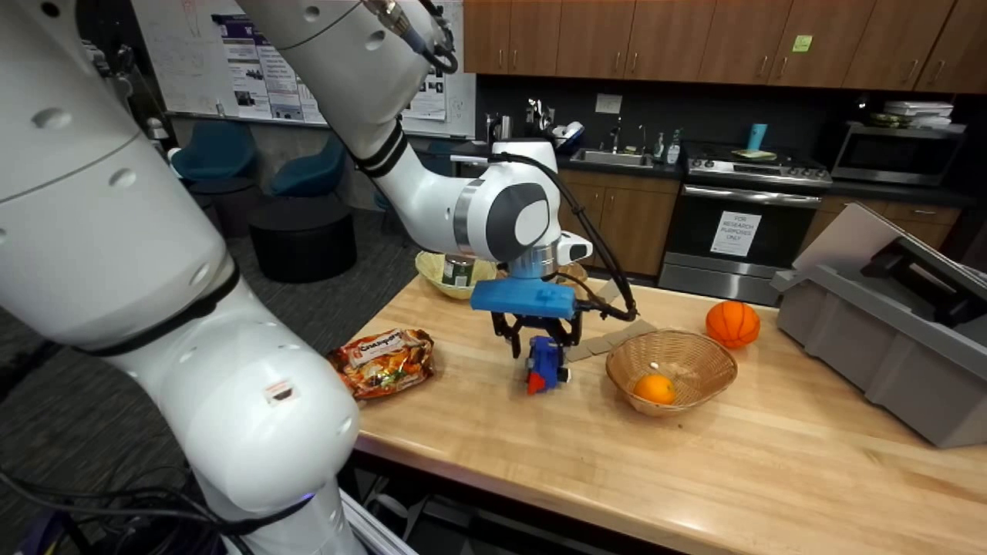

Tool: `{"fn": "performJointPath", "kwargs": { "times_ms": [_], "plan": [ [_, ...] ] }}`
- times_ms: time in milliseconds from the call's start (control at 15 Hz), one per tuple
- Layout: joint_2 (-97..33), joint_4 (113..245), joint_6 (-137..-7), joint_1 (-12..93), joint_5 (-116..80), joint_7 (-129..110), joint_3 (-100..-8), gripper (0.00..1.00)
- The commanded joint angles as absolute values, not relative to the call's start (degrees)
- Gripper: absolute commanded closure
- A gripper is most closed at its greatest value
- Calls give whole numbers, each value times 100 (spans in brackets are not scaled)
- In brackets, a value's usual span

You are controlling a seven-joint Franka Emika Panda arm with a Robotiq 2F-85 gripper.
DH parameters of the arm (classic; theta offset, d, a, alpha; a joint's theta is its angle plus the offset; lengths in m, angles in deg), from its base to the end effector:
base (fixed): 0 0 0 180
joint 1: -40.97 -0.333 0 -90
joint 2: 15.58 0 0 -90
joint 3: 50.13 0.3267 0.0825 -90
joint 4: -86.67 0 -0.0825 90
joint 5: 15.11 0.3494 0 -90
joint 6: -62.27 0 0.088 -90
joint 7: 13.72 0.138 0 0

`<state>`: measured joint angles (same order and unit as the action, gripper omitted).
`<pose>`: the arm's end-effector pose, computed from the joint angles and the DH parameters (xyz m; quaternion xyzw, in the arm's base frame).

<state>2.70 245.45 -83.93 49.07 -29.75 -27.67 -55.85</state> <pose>0.3529 -0.0856 0.3229 0.9914 0.1051 0.0344 0.0707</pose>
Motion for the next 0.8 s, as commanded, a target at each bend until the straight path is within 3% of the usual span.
{"fn": "performJointPath", "kwargs": {
  "times_ms": [0,733],
  "plan": [
    [377,24580,-8435,4933,-3117,-2633,-5552,0],
    [813,24598,-8320,4982,-3267,-2843,-5599,0]
  ]
}}
